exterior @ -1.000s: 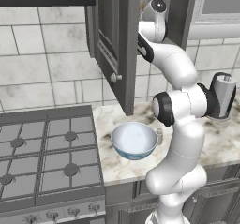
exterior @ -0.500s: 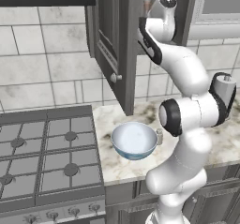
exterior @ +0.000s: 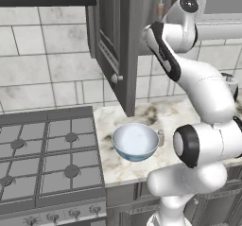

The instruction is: Retrieve the bottle and the shaker from the cabinet and place them next to the mixing bowl on the counter. Then add garlic from the fridge to the mixing bowl.

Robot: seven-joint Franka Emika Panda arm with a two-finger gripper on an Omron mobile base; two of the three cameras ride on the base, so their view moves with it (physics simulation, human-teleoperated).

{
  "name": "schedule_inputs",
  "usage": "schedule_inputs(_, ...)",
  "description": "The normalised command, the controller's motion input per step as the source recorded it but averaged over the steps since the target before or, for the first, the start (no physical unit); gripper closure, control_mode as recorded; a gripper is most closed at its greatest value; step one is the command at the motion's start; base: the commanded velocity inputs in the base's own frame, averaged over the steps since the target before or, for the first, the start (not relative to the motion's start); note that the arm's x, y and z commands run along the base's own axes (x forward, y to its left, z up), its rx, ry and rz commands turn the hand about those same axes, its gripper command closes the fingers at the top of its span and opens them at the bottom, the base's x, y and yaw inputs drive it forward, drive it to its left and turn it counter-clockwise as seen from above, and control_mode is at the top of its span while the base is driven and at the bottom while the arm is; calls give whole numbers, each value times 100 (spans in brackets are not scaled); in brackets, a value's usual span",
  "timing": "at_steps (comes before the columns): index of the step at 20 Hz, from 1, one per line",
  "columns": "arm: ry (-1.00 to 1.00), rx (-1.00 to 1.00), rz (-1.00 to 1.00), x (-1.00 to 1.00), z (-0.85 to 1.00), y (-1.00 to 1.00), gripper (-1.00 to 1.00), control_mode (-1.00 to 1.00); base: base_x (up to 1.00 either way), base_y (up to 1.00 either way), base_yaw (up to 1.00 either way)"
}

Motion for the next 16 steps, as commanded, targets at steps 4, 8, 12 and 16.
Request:
schedule_inputs(4, 0, 0, 3, -100, 0, 0, 100, -100, 0, 0, 0)
schedule_inputs(8, 0, 0, 4, -100, 0, 0, 100, -100, 0, 0, 0)
schedule_inputs(12, 0, 0, 6, -100, -2, 0, 100, -100, 0, 0, 0)
schedule_inputs(16, 0, 0, 11, -88, -23, -4, 100, -100, 0, 0, 0)
